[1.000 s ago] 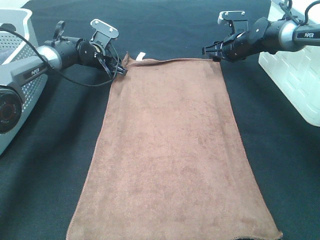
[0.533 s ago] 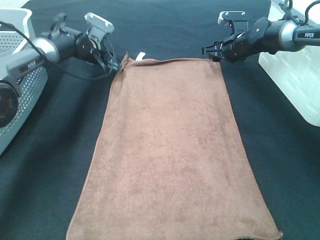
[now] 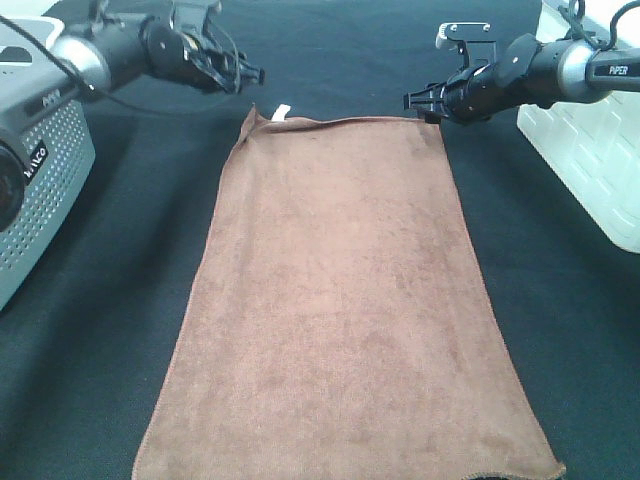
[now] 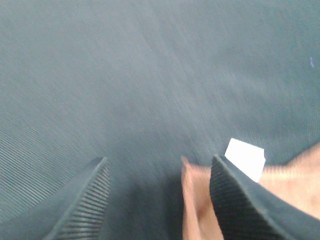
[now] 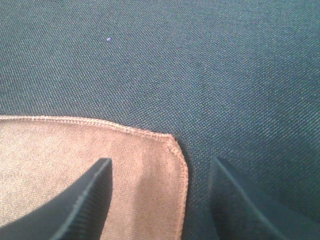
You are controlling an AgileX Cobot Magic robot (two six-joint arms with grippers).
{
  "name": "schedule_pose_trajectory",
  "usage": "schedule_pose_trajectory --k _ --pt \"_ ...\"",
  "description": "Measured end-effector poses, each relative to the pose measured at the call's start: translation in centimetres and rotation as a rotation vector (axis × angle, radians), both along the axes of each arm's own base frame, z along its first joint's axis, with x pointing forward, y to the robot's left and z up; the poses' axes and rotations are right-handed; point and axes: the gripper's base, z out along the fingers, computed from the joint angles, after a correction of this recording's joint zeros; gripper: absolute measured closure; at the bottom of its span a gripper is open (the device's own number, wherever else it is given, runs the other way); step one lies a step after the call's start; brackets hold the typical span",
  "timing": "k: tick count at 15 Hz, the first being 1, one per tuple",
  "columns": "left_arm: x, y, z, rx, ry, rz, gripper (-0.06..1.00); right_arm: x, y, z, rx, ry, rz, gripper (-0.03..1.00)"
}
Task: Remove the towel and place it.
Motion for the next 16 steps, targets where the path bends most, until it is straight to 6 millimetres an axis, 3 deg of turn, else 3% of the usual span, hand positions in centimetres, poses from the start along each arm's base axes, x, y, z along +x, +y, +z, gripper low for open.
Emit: schedule_pose_trajectory --k 4,5,9,16 --pt "-0.2 0.0 -5.7 0.046 0.088 -0.023 0.38 0.0 0.0 0.0 0.0 0.0 0.0 0.44" --pt "-0.3 0.0 -6.1 0.056 0.093 -0.025 0.38 0.0 0.0 0.0 0.0 0.0 0.0 0.44" --pt "-0.2 0.5 -6.2 0.184 0.073 -0.05 0.38 -0.1 0.0 -0.1 0.001 0.016 0.006 0.44" --pt "-0.3 0.7 -6.3 0.059 0.126 0.044 0.38 -0.1 0.0 -0.1 0.001 0.017 0.006 0.44"
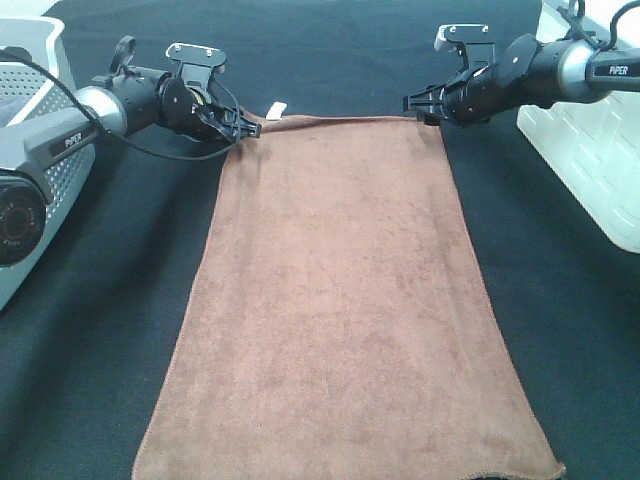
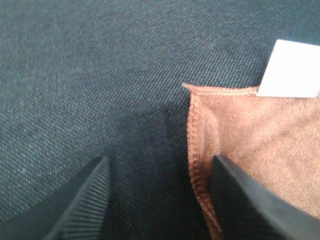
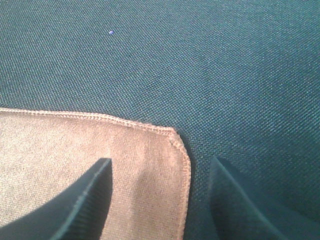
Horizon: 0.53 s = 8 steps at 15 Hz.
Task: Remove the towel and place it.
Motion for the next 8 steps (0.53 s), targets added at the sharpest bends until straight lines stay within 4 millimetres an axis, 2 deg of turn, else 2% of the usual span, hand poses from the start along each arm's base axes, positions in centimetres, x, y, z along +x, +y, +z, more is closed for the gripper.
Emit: schedule_pose_trajectory --k 5,8 --pt "-0.1 0.9 0.5 0.095 0.03 0.004 0.38 0.0 0.0 0.0 -0.001 0.004 0.003 0.44" --pt "0.0 1.7 0.5 0.068 0.041 0.044 0.38 0.0 0.0 0.0 -0.001 0.005 0.003 0.44"
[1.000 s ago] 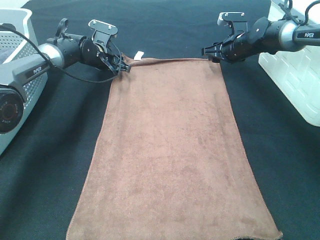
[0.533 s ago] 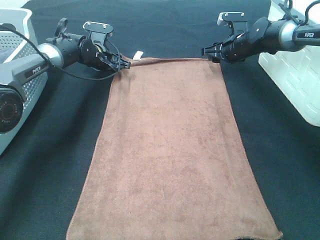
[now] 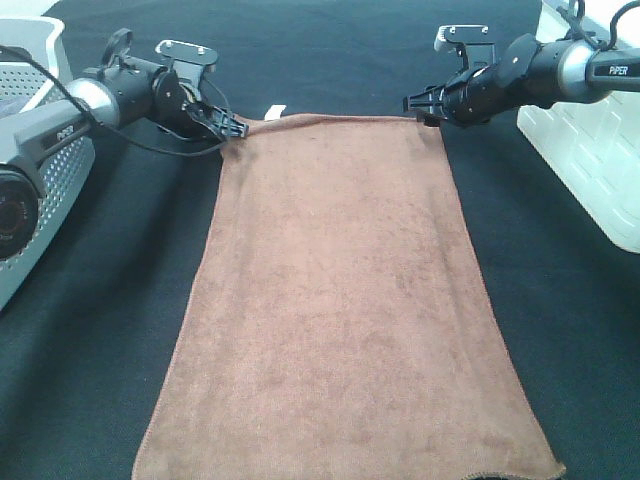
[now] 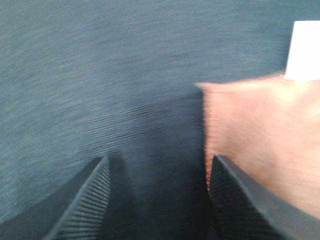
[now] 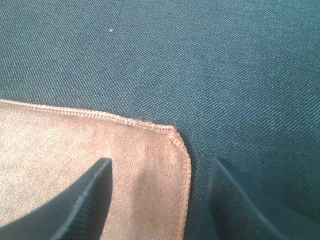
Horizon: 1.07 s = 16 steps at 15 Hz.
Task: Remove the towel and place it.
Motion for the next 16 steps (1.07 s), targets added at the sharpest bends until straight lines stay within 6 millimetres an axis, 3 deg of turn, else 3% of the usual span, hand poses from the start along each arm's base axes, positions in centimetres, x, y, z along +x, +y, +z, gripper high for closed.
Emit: schedule_pose_trajectory --k 3,6,8,12,14,16 --pt "0.1 1.2 0.0 -0.039 0.017 0.057 0.38 0.0 0.0 0.0 0.0 0.001 0.0 0.44" --pt "0.1 1.2 0.2 -0.075 0.021 0.067 0.38 -0.1 0.1 0.0 0.002 0.017 0.007 0.44" --pt "0.2 1.0 2.2 -0.113 0.005 0.075 0.38 -0.3 0.2 2.0 0.008 0.014 0.021 0.44" --pt "-0.7 1.0 10.7 -0.157 -0.028 0.083 0.31 -1.5 0.4 9.5 0.038 -0.011 0.059 0.34" --pt "-2.5 1.4 15.7 -0.15 0.032 0.095 0.2 -3.2 0.5 13.7 0.039 0.029 0.094 0.26" --pt "-4.4 2.0 20.1 -0.13 0.071 0.102 0.18 -5.4 0.0 18.6 0.017 0.039 0.107 0.24"
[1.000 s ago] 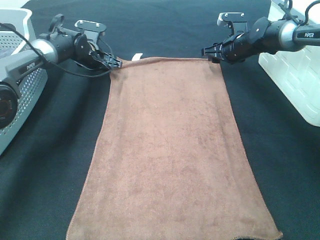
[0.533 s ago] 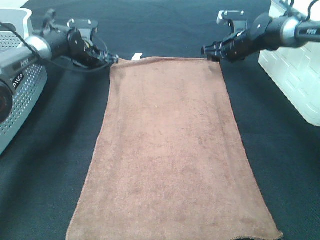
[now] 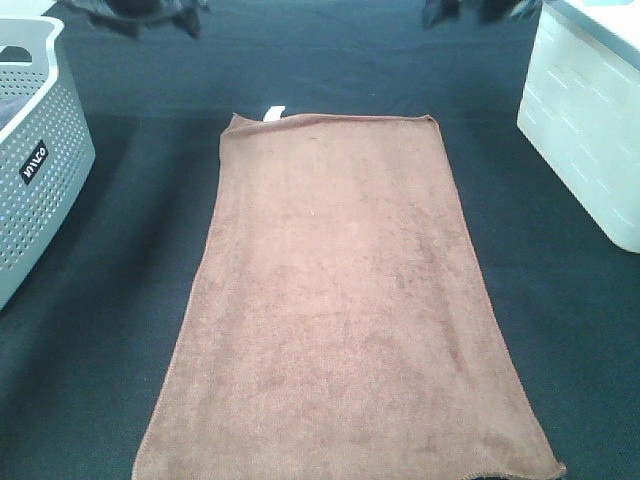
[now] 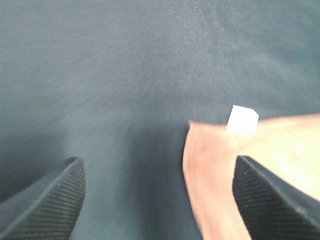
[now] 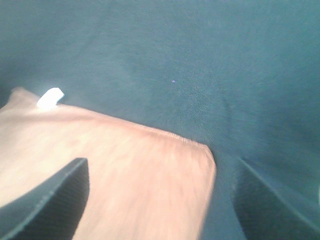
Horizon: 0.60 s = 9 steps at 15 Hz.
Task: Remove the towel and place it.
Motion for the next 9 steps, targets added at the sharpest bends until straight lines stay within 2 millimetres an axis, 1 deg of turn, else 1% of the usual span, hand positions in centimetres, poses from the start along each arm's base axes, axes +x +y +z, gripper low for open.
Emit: schedule_pose_trajectory --k 1,2,3,4,5,6,7,9 --pt "-0.9 0.6 1.9 0.033 0.011 -0.006 0.18 -1.1 -0.7 2.3 0.015 0.006 -0.028 0.24" --pt "-2.1 1.6 4.3 0.067 0.018 -0.01 0.18 -2.2 -1.9 4.4 0.033 0.011 -0.073 0.24" --pt "-3.1 3.2 6.3 0.081 0.025 0.005 0.18 -3.3 -3.9 6.2 0.041 0.024 -0.122 0.24" --pt "-3.9 5.1 7.6 0.082 0.039 0.037 0.18 -4.2 -5.6 7.3 0.045 0.046 -0.16 0.24" --pt "-4.5 7.0 8.5 0.083 0.056 0.073 0.18 -5.0 -7.2 8.0 0.031 0.079 -0.191 0.24" --pt "-4.9 8.5 9.1 0.085 0.063 0.101 0.18 -5.7 -8.0 8.3 0.005 0.108 -0.201 0.24" --pt "-5.3 9.2 9.6 0.088 0.057 0.112 0.18 -6.4 -8.2 8.7 -0.028 0.135 -0.2 0.24" --pt "-6.3 9.2 10.6 0.083 0.062 0.102 0.18 -8.2 -8.3 9.5 -0.063 0.215 -0.203 0.24"
